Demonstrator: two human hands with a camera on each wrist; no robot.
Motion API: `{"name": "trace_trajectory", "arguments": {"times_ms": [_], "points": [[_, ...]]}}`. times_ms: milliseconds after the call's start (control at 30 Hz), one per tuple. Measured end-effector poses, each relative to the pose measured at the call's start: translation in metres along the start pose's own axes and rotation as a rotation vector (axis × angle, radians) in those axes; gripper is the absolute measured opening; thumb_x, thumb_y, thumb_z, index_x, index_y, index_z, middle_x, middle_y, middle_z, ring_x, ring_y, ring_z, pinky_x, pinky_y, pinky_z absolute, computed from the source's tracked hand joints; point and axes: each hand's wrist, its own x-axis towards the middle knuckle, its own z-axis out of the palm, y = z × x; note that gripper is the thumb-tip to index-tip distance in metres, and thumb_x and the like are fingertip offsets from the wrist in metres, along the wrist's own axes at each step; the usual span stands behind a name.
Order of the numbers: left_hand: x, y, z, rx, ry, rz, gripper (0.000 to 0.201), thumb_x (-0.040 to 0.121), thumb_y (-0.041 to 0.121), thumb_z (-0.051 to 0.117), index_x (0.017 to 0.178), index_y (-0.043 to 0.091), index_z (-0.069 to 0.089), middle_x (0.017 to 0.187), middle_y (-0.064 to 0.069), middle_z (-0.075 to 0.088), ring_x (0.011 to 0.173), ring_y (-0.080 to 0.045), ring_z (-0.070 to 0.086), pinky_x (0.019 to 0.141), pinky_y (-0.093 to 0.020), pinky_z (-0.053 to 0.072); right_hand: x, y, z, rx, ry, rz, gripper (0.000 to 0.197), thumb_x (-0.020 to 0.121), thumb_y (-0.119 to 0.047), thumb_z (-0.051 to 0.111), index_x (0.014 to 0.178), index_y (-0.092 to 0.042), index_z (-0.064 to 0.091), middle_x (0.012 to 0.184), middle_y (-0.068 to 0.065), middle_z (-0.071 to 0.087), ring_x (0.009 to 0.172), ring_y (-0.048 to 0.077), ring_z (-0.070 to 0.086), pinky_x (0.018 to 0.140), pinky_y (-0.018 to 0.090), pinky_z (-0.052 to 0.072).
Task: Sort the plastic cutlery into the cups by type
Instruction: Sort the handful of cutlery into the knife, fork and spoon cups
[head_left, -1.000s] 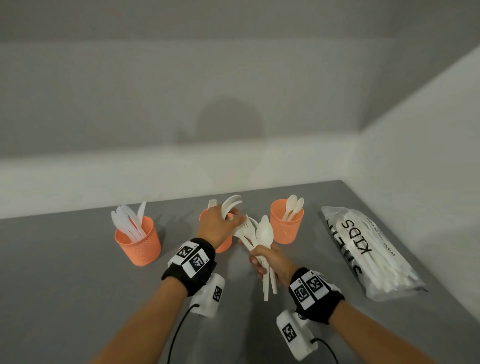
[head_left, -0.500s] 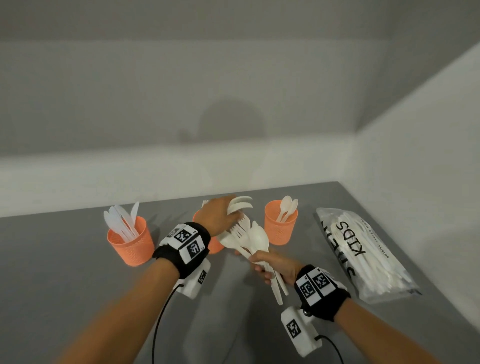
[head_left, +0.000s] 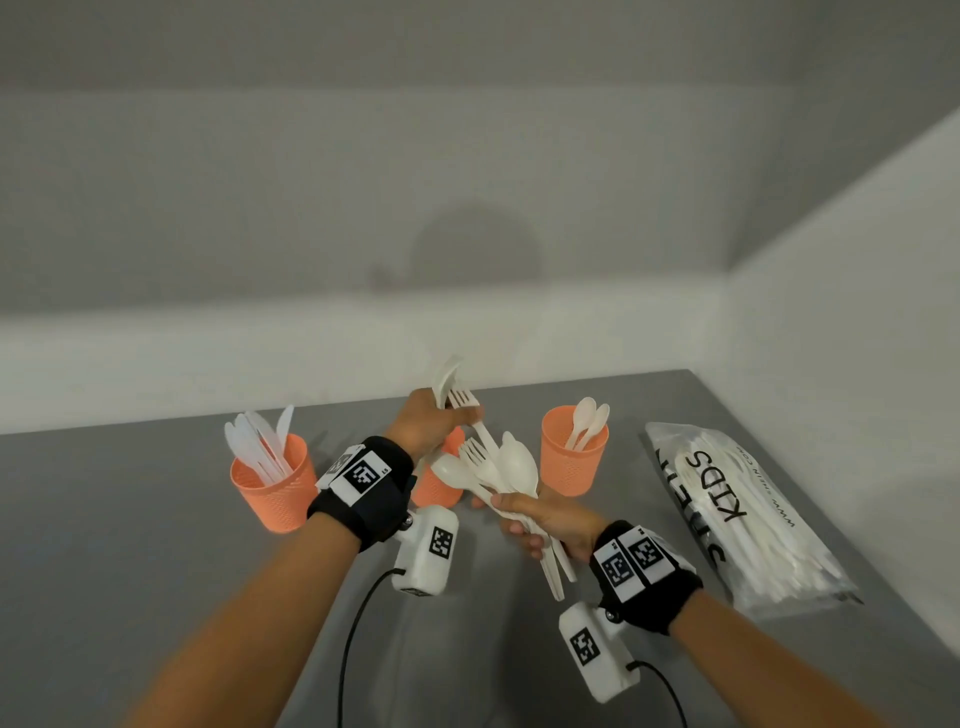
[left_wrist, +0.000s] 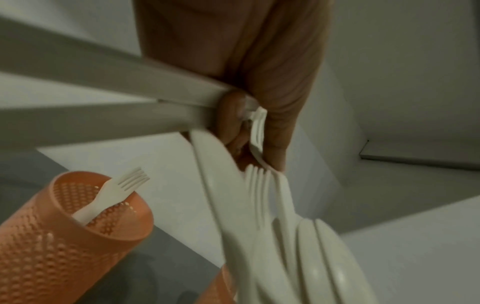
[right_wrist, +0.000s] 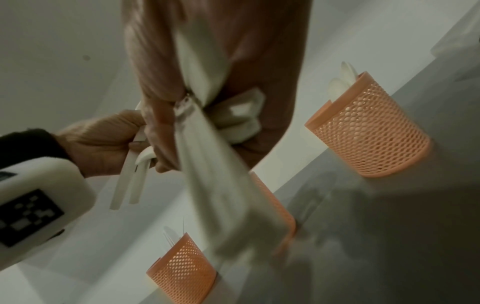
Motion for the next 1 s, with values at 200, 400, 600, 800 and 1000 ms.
{"name": "trace_trajectory", "arguments": {"times_ms": [200, 400, 600, 800, 1000], "points": [[0.008, 0.014, -0.023, -0.338, 0.239, 0.069, 0.014, 0.099, 0.023, 0.041, 0.089, 0.016, 0.049, 0.056, 0.003, 0.065, 0.050, -0.009, 0.053, 0.043, -0.013, 0.042, -0.001, 0.003, -0.001, -0.042, -0.010, 0.001, 0.021, 0.098, -0.023, 0.043, 0.104, -0.019, 0.063, 0.047, -0.012, 0.043, 0.035, 0.001, 0.033, 0.038, 0.014, 0.034], [0.006, 0.014, -0.038, -0.393, 0.392, 0.045, 0.018, 0.094, 0.024, 0.050, 0.080, 0.014, 0.046, 0.058, -0.001, 0.035, 0.030, -0.004, 0.037, 0.038, -0.017, 0.040, 0.005, 0.005, -0.004, 0.014, 0.113, -0.012, 0.029, 0.097, -0.018, 0.042, 0.118, -0.014, 0.061, 0.050, -0.009, 0.043, 0.037, 0.004, 0.033, 0.040, 0.016, 0.034], [-0.010, -0.009, -0.010, 0.152, 0.058, 0.036, 0.011, 0.079, 0.017, 0.071, 0.072, 0.014, 0.063, 0.065, -0.002, 0.059, 0.050, -0.007, 0.054, 0.051, -0.018, 0.045, 0.010, 0.002, 0.003, 0.039, 0.086, -0.019, 0.021, 0.097, -0.017, 0.044, 0.103, -0.020, 0.063, 0.051, -0.007, 0.043, 0.035, 0.003, 0.034, 0.038, 0.016, 0.033], [-0.009, -0.014, -0.003, 0.523, 0.026, 0.148, 0.007, 0.085, 0.017, 0.060, 0.084, 0.010, 0.062, 0.082, -0.003, 0.060, 0.077, -0.019, 0.055, 0.069, -0.025, 0.040, 0.010, -0.002, 0.012, 0.004, 0.075, -0.004, 0.015, 0.095, -0.024, 0.049, 0.096, -0.019, 0.064, 0.053, -0.006, 0.042, 0.037, 0.004, 0.035, 0.038, 0.017, 0.035], [-0.002, -0.013, -0.007, -0.042, 0.259, 0.047, 0.021, 0.094, 0.019, 0.048, 0.097, -0.001, 0.052, 0.078, -0.013, 0.062, 0.050, -0.014, 0.060, 0.051, -0.024, 0.047, 0.011, -0.003, 0.009, 0.039, 0.077, -0.027, 0.031, 0.095, -0.034, 0.048, 0.111, -0.012, 0.062, 0.051, -0.009, 0.040, 0.037, 0.004, 0.033, 0.037, 0.017, 0.032]]}}
